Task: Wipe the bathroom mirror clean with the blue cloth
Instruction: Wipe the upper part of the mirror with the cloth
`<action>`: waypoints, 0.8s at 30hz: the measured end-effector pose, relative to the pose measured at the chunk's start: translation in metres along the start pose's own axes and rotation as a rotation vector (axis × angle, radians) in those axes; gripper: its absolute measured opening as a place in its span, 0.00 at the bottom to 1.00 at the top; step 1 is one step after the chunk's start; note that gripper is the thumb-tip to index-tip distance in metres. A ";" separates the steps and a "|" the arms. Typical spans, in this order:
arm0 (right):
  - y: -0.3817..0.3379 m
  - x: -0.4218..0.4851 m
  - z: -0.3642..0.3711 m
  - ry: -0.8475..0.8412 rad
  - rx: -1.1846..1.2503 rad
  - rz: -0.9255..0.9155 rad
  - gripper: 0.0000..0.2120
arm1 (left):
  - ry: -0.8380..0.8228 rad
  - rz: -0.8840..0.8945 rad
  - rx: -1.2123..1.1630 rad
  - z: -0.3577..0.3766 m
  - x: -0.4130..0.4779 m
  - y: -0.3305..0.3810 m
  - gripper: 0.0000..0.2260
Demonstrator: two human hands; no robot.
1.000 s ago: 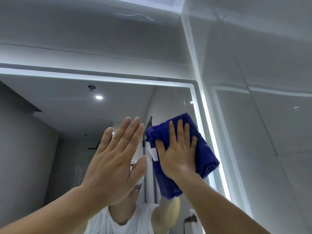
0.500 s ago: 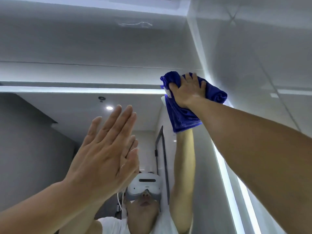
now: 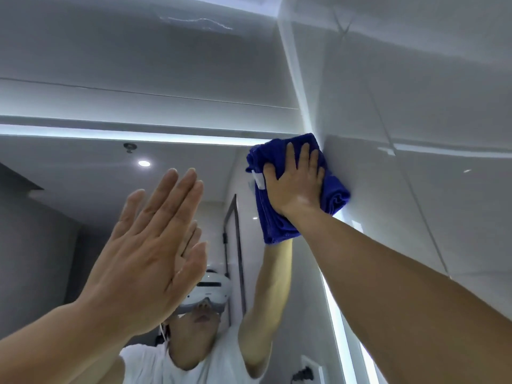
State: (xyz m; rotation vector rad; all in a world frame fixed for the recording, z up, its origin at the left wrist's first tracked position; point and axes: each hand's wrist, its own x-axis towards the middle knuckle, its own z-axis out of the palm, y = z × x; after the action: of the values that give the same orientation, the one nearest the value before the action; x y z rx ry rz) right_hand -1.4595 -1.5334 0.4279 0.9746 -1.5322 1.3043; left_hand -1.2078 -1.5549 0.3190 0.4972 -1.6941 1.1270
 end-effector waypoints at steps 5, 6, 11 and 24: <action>0.009 -0.071 0.001 -0.043 -0.033 0.091 0.34 | 0.069 0.026 -0.094 -0.016 -0.012 0.007 0.30; 0.012 -0.091 0.003 -0.051 -0.044 0.108 0.35 | 0.052 0.020 -0.113 -0.018 -0.013 0.011 0.30; 0.024 -0.139 0.004 -0.151 -0.088 0.117 0.37 | 0.035 0.020 -0.178 -0.027 -0.014 0.022 0.31; -0.009 0.076 -0.008 -0.101 -0.087 -0.036 0.34 | 0.016 0.042 0.009 -0.001 0.007 0.004 0.30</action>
State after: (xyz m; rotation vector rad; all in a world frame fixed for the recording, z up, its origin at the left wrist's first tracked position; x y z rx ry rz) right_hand -1.4739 -1.5287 0.5030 1.0207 -1.6267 1.1693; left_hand -1.2128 -1.5510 0.3238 0.4589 -1.6937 1.1666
